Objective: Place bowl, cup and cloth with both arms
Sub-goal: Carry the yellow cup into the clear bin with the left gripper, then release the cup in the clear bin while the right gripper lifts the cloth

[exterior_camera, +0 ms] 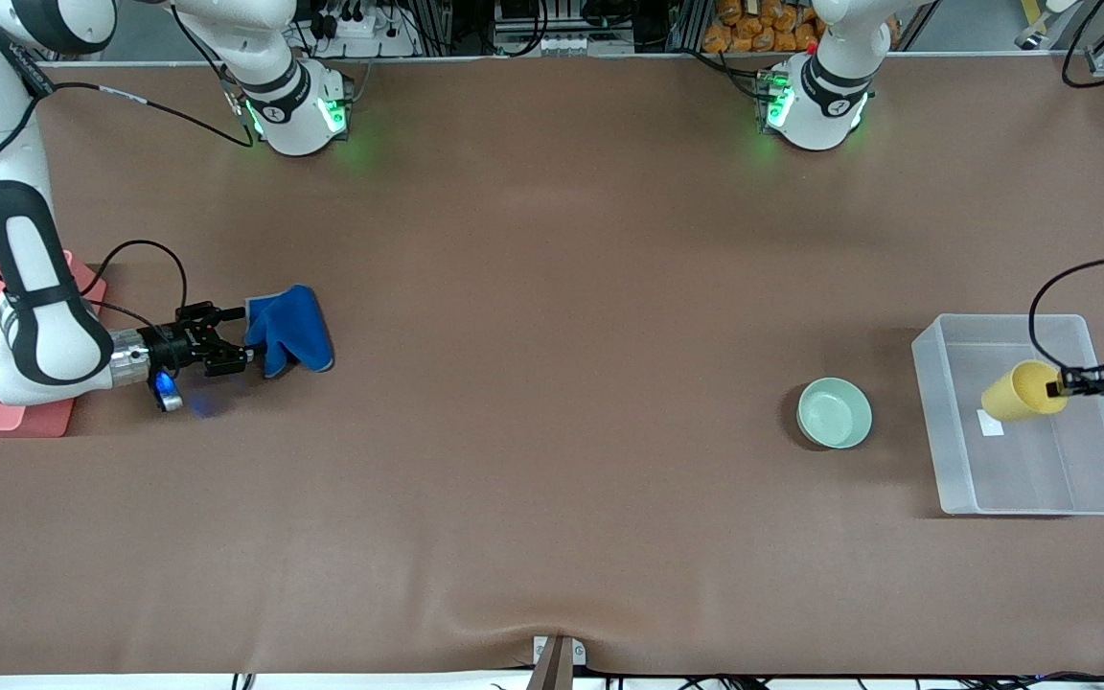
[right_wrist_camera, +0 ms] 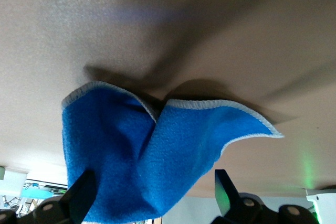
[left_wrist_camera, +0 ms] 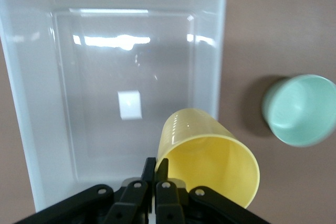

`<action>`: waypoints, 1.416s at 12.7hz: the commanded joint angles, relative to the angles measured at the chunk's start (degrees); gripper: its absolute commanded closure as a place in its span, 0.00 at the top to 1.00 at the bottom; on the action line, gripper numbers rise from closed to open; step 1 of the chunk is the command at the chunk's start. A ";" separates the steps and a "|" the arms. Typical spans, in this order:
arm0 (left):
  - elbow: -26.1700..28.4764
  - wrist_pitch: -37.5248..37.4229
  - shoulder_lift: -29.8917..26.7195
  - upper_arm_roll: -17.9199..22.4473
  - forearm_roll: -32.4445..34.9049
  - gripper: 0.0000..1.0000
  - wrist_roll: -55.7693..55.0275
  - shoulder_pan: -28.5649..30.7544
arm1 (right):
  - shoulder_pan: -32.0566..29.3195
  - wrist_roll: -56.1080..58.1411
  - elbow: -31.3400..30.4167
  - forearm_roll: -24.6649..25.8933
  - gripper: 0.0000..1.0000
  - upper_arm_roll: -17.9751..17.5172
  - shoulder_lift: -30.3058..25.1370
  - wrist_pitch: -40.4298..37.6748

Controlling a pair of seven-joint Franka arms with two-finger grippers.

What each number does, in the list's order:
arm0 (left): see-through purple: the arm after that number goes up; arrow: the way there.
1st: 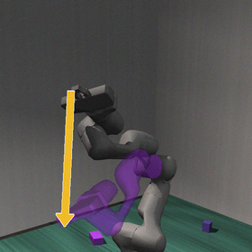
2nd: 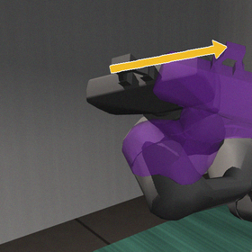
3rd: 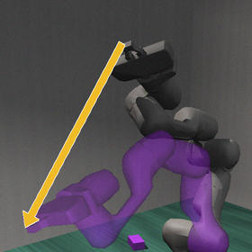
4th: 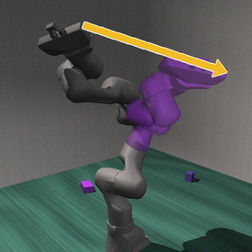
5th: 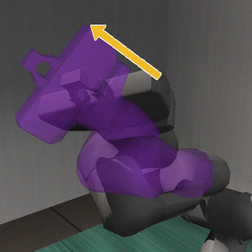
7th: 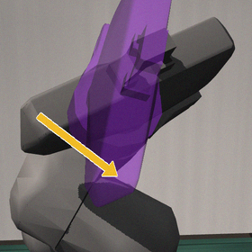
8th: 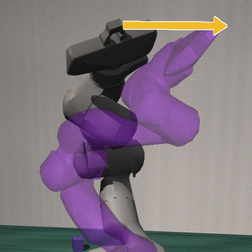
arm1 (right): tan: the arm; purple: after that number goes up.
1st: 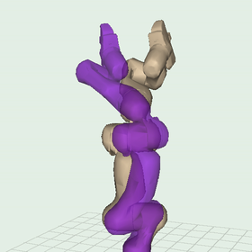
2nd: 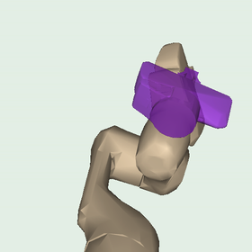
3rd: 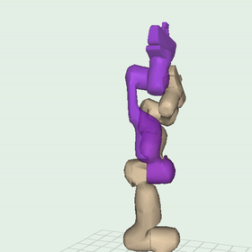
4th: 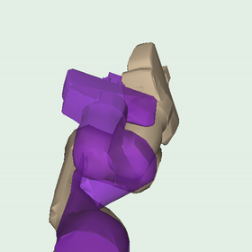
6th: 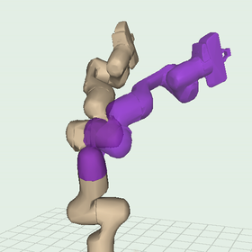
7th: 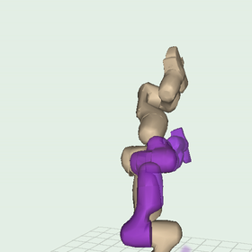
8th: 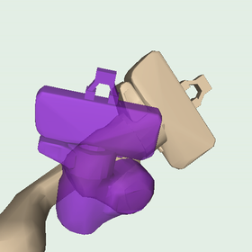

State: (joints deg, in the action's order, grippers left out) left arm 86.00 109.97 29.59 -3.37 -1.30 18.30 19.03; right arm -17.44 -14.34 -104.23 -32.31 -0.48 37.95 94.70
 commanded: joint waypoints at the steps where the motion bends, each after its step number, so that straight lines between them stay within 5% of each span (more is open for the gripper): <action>1: -3.03 4.36 5.12 -0.32 1.65 0.00 1.74 0.22 | 0.12 -0.96 -0.18 -1.44 0.86 -0.57 0.28 0.67; 5: -3.03 8.76 8.64 -0.32 4.54 0.00 1.83 0.22 | 0.30 0.19 -0.36 -1.53 0.12 -0.57 0.37 1.37; 6: -3.03 10.08 9.52 -0.32 4.55 0.00 1.83 0.22 | 0.47 0.27 -0.36 -1.53 0.00 -0.66 0.37 1.37; 11: -3.03 13.95 11.63 -0.41 4.37 0.00 1.83 0.13 | 1.09 0.36 -0.10 -1.53 0.00 -0.66 0.28 1.90; 15: -3.82 16.24 12.51 -0.41 4.37 0.40 2.01 -0.31 | 1.18 0.45 0.34 -0.92 0.00 -0.75 -4.80 0.84; 18: -4.96 15.72 11.81 -0.58 4.37 0.54 1.83 -0.40 | 0.57 0.63 0.69 0.66 0.00 -0.66 -10.25 -0.29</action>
State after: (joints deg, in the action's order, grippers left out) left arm 82.80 126.21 41.18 -3.70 1.98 19.58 18.65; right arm -16.66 -13.96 -102.31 -32.42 -1.38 32.70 95.52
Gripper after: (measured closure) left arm 0.515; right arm 0.982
